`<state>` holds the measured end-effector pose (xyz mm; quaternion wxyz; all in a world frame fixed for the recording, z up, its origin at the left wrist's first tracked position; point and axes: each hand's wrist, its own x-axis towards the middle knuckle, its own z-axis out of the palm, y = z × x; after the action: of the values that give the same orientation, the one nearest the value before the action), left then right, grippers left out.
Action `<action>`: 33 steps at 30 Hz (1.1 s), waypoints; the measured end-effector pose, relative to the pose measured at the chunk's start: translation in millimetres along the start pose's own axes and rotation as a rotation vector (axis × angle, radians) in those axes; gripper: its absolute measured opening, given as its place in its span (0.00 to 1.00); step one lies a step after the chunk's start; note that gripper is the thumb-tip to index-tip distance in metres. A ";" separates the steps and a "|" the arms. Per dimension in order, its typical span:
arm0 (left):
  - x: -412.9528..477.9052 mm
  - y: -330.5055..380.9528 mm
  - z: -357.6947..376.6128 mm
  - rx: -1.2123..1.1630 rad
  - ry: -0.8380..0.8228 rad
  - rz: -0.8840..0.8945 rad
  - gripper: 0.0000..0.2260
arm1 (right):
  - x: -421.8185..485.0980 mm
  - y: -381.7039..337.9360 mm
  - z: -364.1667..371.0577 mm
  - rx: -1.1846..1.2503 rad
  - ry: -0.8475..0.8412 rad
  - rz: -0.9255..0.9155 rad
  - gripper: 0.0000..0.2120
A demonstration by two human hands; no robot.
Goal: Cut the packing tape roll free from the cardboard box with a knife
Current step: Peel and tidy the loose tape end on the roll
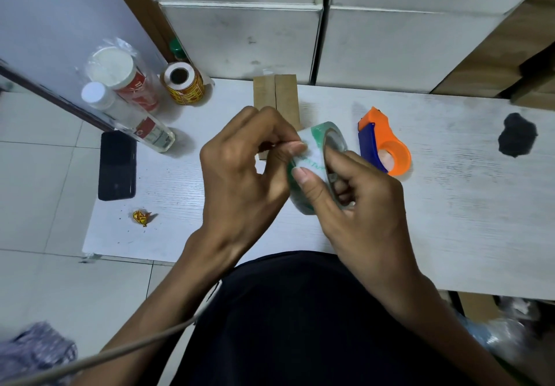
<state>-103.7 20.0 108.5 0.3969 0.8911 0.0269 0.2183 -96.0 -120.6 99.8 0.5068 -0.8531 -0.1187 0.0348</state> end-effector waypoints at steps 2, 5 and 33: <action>0.1 1.5 -1.2 -0.041 0.034 -0.029 0.04 | 3.4 0.9 -0.6 0.102 -0.035 0.057 0.12; 2.0 2.5 -4.2 -0.084 0.054 -0.057 0.05 | 9.8 -0.5 -2.7 0.216 -0.059 0.108 0.10; 37.3 4.8 -28.3 0.030 -0.258 0.194 0.03 | 6.1 -0.4 -4.6 0.550 0.010 0.253 0.32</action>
<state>-82.2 44.7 142.4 0.3607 0.9160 -0.1072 0.1391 -89.3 -123.0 102.8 0.7110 -0.6921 0.0048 0.1241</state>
